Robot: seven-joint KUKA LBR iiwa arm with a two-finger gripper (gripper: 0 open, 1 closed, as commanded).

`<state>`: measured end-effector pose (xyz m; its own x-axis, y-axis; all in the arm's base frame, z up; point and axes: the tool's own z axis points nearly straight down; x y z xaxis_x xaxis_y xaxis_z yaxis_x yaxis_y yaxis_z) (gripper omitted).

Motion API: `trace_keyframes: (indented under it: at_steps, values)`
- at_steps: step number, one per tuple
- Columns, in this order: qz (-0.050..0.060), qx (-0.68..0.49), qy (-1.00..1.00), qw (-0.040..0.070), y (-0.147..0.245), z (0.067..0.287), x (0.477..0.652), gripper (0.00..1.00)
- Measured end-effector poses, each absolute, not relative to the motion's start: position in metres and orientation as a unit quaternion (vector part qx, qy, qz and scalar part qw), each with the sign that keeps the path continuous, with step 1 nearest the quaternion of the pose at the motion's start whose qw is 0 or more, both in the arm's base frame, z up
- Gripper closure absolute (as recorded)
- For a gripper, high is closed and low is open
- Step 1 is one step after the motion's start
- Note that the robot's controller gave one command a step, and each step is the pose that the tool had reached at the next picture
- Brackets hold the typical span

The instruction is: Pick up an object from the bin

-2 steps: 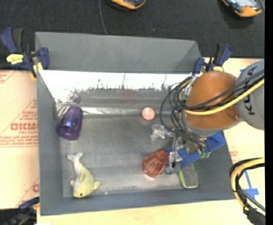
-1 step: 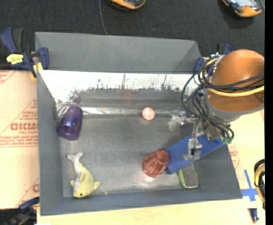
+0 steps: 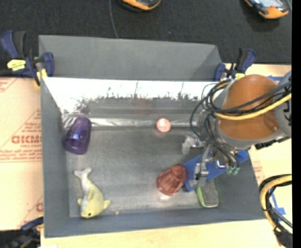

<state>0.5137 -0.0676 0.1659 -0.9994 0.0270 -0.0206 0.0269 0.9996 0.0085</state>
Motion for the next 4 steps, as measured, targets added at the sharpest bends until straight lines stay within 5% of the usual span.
trace_keyframes:
  at_steps: [1,2,3,4]
  values:
    - [0.002,-0.067,0.998,0.014,-0.034,0.163,0.507,0.0]
    - [0.004,0.027,1.0,0.011,-0.035,0.096,0.489,0.0]
    - [0.003,-0.011,1.0,0.016,-0.035,0.082,0.495,1.0]
    - [0.002,-0.041,0.999,0.022,-0.035,0.106,0.501,1.0]
